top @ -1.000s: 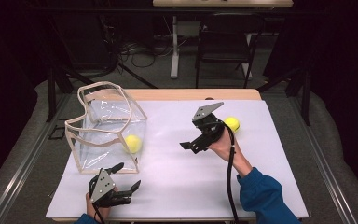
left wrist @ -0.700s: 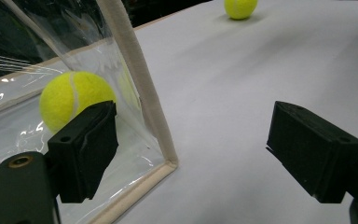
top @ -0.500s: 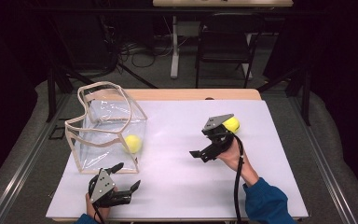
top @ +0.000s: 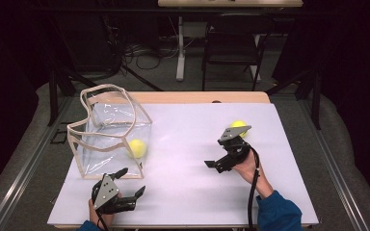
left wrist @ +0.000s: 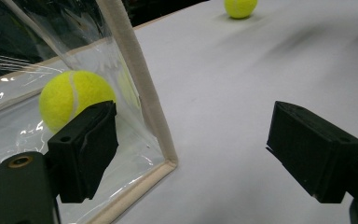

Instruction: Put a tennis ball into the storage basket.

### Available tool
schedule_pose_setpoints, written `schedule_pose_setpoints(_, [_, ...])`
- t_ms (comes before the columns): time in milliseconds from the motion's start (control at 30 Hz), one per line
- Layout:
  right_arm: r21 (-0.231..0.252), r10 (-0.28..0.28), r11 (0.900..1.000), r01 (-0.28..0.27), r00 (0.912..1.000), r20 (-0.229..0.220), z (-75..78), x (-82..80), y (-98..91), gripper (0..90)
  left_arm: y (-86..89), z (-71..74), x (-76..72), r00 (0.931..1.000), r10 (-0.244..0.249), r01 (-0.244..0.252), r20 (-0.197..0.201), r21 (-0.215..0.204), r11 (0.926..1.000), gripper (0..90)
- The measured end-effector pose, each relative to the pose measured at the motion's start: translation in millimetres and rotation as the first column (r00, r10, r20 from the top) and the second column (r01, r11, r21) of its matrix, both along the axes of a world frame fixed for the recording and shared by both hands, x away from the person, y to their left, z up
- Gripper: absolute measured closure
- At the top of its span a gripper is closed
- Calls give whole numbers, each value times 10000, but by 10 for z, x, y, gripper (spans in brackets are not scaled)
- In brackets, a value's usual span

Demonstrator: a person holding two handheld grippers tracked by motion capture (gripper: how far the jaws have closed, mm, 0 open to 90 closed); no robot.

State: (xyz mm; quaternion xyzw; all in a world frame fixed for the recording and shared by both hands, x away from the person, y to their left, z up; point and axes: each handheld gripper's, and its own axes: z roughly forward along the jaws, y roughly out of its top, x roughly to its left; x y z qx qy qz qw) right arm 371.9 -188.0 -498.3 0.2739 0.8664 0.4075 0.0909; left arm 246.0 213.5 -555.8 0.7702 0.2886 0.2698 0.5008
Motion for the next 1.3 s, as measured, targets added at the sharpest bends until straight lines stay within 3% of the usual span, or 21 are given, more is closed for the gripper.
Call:
schedule_pose_setpoints(633, [-188,-747,9971,743,9970,-184,-99,-33,-291,0,-7,10,-20,10000,-8,8,39,-28,10000,160])
schedule_pose_setpoints(1300, [-49,-1653,9862,1652,9862,-44,8,168,-553,0,-8,2,-19,10000,39,-39,18,8,10000,160])
